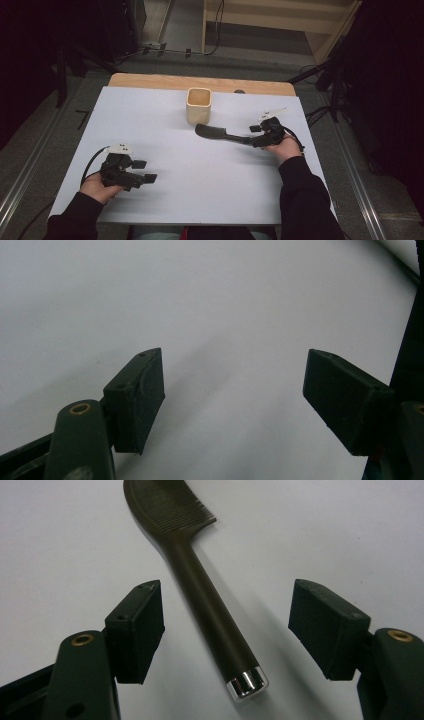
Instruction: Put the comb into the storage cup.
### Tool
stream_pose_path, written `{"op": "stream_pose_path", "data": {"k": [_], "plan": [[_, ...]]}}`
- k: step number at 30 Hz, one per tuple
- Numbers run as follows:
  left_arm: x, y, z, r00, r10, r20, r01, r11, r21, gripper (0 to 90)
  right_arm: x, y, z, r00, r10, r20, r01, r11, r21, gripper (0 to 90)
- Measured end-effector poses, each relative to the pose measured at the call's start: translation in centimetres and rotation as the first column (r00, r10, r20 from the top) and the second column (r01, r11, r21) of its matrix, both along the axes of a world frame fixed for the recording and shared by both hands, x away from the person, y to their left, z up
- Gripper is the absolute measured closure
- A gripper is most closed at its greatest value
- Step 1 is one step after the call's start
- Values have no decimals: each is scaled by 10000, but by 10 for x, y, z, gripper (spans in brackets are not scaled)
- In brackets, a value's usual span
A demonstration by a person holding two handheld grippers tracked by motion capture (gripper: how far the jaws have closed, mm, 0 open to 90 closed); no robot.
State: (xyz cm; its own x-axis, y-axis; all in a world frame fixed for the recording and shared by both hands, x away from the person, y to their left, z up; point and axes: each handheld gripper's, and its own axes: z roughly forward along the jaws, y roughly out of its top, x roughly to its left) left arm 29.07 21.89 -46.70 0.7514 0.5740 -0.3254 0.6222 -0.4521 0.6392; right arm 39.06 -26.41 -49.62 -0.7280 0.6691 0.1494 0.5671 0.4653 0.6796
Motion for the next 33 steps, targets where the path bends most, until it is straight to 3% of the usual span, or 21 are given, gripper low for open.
{"op": "stream_pose_path", "data": {"k": [8, 21, 33], "plan": [[0, 0, 0, 10000, 22, -18, -22, 10000, 42, 253, 2, -2, -7, 9998, 181, -53, -181, 9998, -59, 348], [0, 0, 0, 10000, 23, -19, -22, 10000, 19, 252, 3, 7, -15, 9979, 649, -50, -650, 9963, -568, 392], [0, 0, 0, 10000, -2, 8, 2, 10000, 18, 252, -1, 7, -19, 9954, 817, 493, -783, 9946, -679, 428]]}}
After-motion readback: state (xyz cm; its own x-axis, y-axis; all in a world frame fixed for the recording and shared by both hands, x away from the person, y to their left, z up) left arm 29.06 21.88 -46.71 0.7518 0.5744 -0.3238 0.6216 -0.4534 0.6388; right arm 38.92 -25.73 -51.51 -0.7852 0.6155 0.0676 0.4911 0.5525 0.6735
